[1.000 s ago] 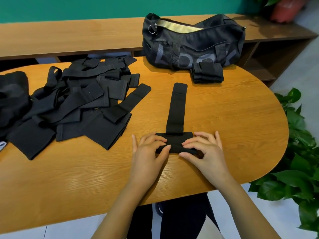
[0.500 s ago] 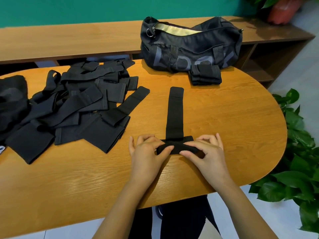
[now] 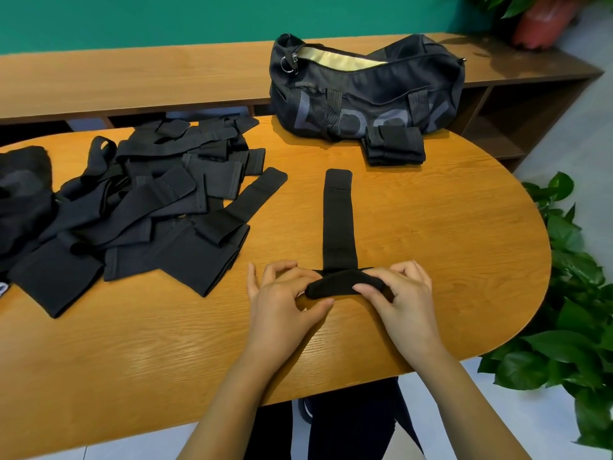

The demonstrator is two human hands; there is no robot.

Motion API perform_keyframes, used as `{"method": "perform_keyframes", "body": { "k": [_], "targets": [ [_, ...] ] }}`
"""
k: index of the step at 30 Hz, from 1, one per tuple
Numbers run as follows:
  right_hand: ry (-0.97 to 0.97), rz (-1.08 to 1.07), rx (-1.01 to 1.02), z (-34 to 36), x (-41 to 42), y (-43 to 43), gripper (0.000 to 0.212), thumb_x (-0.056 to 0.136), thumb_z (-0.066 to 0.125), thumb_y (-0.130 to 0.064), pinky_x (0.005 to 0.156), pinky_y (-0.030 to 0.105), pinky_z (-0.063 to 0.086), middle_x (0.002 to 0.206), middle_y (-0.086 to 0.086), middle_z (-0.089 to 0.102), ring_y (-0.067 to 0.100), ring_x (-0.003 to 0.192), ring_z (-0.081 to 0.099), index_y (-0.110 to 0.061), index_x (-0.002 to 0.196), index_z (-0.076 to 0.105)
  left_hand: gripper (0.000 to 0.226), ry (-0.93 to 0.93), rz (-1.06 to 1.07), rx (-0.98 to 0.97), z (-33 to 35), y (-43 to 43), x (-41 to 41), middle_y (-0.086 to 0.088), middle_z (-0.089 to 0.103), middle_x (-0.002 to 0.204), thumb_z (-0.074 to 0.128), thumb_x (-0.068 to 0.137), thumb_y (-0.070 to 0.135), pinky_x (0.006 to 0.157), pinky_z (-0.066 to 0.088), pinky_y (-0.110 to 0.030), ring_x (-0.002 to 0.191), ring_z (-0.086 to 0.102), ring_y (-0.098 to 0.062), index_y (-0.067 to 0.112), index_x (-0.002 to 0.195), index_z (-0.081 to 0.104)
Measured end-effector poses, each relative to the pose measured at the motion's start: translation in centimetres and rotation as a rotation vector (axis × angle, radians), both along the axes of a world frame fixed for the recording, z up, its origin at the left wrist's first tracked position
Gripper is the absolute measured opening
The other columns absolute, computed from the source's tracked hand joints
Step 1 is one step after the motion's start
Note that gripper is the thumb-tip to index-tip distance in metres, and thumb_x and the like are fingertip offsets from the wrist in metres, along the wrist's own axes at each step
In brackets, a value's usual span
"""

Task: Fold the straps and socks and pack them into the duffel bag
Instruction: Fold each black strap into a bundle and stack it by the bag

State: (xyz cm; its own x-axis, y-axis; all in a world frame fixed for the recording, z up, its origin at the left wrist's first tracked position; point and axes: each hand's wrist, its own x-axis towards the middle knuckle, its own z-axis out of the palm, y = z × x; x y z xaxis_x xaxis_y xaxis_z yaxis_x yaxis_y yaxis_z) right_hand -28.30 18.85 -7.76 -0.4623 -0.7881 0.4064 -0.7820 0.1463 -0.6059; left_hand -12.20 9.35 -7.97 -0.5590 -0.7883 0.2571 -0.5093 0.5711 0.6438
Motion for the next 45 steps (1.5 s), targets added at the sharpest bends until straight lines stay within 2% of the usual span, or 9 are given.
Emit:
{"method": "perform_keyframes", "body": {
  "k": [6, 10, 13, 23, 29, 33, 38, 42, 45],
  "targets": [
    [-0.147, -0.044, 0.140, 0.1, -0.2, 0.2, 0.052, 0.075, 0.050, -0.066, 0.101, 0.052, 0.040, 0.091, -0.015, 0.046, 0.003, 0.106, 0.034, -0.030, 0.108, 0.068, 0.022, 0.038, 0.049, -0.001, -0.1, 0.1, -0.1, 0.032, 0.058, 0.094, 0.063, 0.081, 0.044, 0.117, -0.006, -0.041, 0.114, 0.042, 0.003, 0.031, 0.096, 0.074],
    [-0.037, 0.012, 0.056, 0.5, 0.2, 0.5, 0.029, 0.073, 0.076, -0.042, 0.100, 0.059, 0.038, 0.087, -0.036, 0.044, -0.010, 0.094, 0.030, -0.030, 0.099, 0.072, 0.015, 0.078, 0.076, 0.034, -0.1, 0.1, -0.2, 0.034, 0.053, 0.086, 0.066, 0.082, 0.040, 0.117, -0.004, -0.041, 0.109, 0.042, 0.003, 0.035, 0.095, 0.072],
    [0.035, 0.027, 0.093, -0.1, -0.2, 0.3, 0.023, 0.078, 0.072, -0.040, 0.101, 0.058, 0.034, 0.096, -0.031, 0.057, 0.001, 0.103, 0.036, -0.031, 0.099, 0.072, 0.014, 0.101, 0.111, 0.056, 0.1, 0.2, -0.3, 0.034, 0.049, 0.086, 0.069, 0.084, 0.034, 0.118, -0.003, -0.040, 0.107, 0.042, 0.002, 0.031, 0.097, 0.073],
    [0.024, 0.015, 0.059, -0.8, -0.7, 0.2, 0.017, 0.077, 0.074, -0.030, 0.093, 0.033, 0.025, 0.102, -0.026, 0.060, 0.009, 0.105, 0.040, -0.031, 0.095, 0.074, 0.020, 0.054, 0.055, 0.010, -0.2, 0.0, -0.2, 0.031, 0.059, 0.105, 0.079, 0.075, 0.025, 0.115, -0.004, -0.041, 0.117, 0.040, -0.002, 0.035, 0.091, 0.073],
    [-0.011, -0.025, 0.072, -0.5, -0.6, 0.2, 0.021, 0.077, 0.070, -0.036, 0.093, 0.036, 0.030, 0.098, -0.024, 0.063, 0.012, 0.104, 0.046, -0.028, 0.096, 0.075, 0.018, 0.059, 0.103, 0.007, -0.1, 0.1, -0.4, 0.027, 0.062, 0.098, 0.075, 0.080, 0.026, 0.118, 0.004, -0.050, 0.111, 0.045, -0.006, 0.034, 0.097, 0.073],
    [-0.067, -0.071, 0.035, 0.2, 0.0, 0.3, 0.033, 0.078, 0.058, -0.046, 0.091, 0.044, 0.040, 0.085, -0.034, 0.047, 0.009, 0.094, 0.043, -0.025, 0.096, 0.075, 0.012, 0.066, 0.163, -0.005, 0.0, 0.4, -0.5, 0.015, 0.060, 0.089, 0.069, 0.085, 0.030, 0.116, 0.011, -0.052, 0.104, 0.046, -0.008, 0.027, 0.095, 0.073],
    [-0.202, -0.103, 0.126, 0.3, -0.1, 0.2, 0.044, 0.074, 0.049, -0.068, 0.101, 0.042, 0.038, 0.090, -0.020, 0.052, 0.010, 0.106, 0.044, -0.038, 0.106, 0.050, 0.017, 0.088, 0.178, 0.004, 0.0, 0.3, -0.6, 0.016, 0.060, 0.079, 0.056, 0.088, 0.045, 0.114, 0.016, -0.042, 0.095, 0.050, -0.004, 0.032, 0.099, 0.054],
    [-0.221, -0.125, 0.101, 0.3, -0.1, 0.4, 0.041, 0.075, 0.059, -0.063, 0.099, 0.039, 0.040, 0.089, -0.016, 0.055, 0.015, 0.108, 0.046, -0.038, 0.106, 0.049, 0.020, 0.086, 0.148, -0.014, -0.3, 0.3, -0.5, 0.013, 0.057, 0.071, 0.052, 0.088, 0.046, 0.111, 0.020, -0.037, 0.085, 0.052, -0.002, 0.036, 0.101, 0.041],
    [-0.158, -0.141, 0.095, 0.3, 0.0, 0.4, 0.044, 0.074, 0.056, -0.066, 0.096, 0.028, 0.029, 0.079, -0.015, 0.055, 0.012, 0.103, 0.047, -0.040, 0.108, 0.046, 0.023, 0.103, 0.162, 0.006, -0.3, 0.3, -0.5, 0.012, 0.057, 0.070, 0.055, 0.088, 0.044, 0.110, 0.021, -0.037, 0.084, 0.053, 0.000, 0.035, 0.102, 0.039]
  ]
}}
